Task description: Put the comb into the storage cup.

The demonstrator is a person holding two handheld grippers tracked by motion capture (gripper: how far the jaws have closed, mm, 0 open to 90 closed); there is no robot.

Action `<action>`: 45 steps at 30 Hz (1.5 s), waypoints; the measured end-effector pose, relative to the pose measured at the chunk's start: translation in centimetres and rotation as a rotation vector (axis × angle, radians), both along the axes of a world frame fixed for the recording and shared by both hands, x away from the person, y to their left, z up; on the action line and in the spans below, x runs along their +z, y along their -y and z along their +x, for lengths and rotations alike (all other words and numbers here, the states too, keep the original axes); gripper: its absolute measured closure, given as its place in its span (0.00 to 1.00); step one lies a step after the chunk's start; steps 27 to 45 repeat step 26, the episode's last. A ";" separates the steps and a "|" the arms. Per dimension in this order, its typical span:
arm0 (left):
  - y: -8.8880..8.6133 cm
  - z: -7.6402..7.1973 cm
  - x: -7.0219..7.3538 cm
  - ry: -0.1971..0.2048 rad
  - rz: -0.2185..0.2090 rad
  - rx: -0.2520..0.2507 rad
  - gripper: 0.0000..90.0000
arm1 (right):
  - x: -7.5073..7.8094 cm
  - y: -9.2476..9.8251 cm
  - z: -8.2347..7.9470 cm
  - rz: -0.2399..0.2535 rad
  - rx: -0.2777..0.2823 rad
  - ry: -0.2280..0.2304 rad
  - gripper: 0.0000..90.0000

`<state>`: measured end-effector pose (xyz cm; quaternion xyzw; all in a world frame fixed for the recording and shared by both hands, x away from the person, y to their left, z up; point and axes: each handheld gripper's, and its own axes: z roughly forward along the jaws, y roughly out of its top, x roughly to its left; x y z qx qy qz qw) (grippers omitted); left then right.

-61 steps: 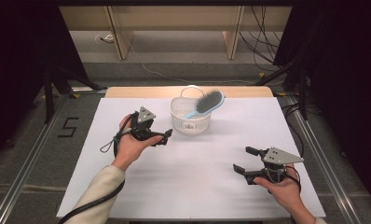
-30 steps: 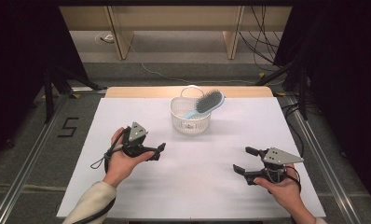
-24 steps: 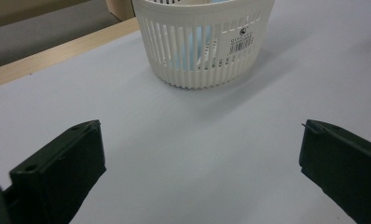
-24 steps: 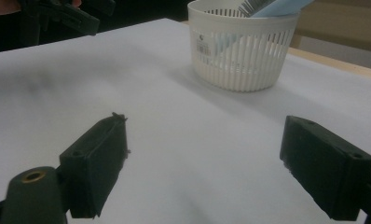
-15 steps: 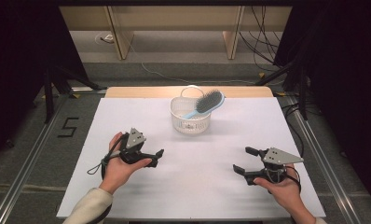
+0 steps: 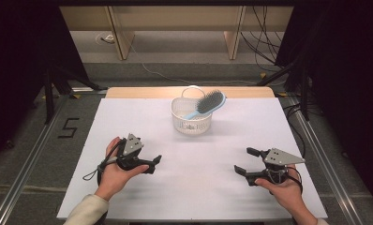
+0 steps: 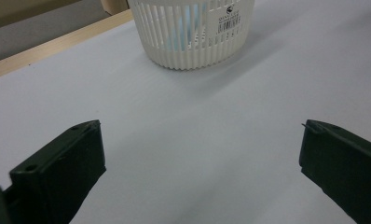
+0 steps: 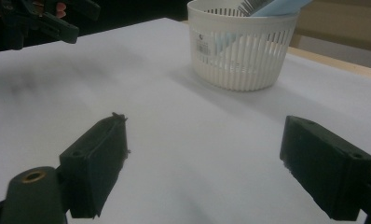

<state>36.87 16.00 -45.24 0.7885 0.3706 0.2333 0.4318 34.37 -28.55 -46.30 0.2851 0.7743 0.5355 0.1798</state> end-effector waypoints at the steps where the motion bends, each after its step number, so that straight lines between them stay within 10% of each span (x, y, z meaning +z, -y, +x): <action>1: 0.0 -0.1 0.0 0.002 -0.001 0.002 0.00 | 0.0 0.0 0.0 0.000 0.001 -0.001 0.18; 45: -0.8 -1.8 -1.0 -0.005 0.012 0.007 0.00 | -0.1 0.1 0.1 -0.013 0.001 -0.006 0.17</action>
